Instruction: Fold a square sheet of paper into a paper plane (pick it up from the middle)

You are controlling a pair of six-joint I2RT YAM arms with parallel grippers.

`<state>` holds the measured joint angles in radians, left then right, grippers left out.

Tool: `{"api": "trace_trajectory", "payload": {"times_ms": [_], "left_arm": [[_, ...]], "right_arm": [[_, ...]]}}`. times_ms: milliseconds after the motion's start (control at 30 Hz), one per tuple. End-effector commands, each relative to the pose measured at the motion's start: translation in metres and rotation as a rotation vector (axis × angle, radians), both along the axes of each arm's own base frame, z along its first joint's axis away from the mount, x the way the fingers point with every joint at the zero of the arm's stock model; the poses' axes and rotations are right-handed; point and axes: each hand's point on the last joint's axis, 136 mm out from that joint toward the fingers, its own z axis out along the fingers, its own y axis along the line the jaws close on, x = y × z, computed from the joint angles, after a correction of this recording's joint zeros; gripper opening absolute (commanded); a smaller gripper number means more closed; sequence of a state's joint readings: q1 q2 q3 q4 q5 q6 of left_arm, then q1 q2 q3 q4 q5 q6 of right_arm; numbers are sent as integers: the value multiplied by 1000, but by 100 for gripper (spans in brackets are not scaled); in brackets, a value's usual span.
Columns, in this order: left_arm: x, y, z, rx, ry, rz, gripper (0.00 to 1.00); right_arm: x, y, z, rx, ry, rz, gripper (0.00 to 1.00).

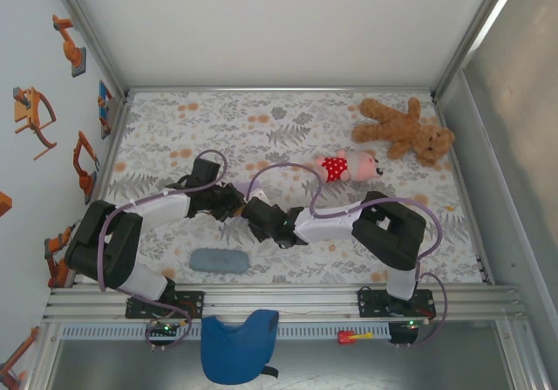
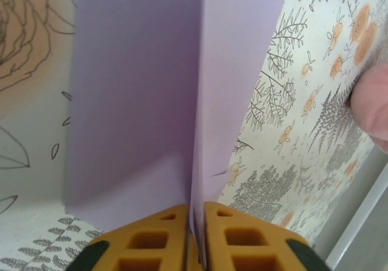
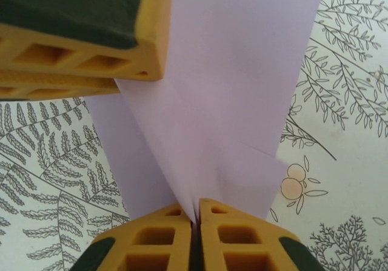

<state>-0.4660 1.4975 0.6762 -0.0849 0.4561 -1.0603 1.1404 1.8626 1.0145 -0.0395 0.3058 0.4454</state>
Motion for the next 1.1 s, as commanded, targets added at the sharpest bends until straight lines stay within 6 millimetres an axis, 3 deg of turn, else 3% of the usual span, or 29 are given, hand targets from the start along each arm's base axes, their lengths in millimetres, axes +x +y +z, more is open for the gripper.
{"api": "trace_trajectory", "payload": {"times_ms": [0,233,367,600,1067], "left_arm": [[7,9,19,5,-29,19,22],[13,44,34,49,-77,101,41],[11,51,40,43,-110,126,44],[4,44,44,-38,-161,117,45],[-11,17,25,-23,-239,-24,46]], "right_arm": [[-1,0,-1,8,5,10,4],[-11,5,-4,134,102,49,1],[-14,7,-2,234,182,60,0],[-17,8,0,392,328,67,0],[-4,10,13,666,598,-2,0]]}}
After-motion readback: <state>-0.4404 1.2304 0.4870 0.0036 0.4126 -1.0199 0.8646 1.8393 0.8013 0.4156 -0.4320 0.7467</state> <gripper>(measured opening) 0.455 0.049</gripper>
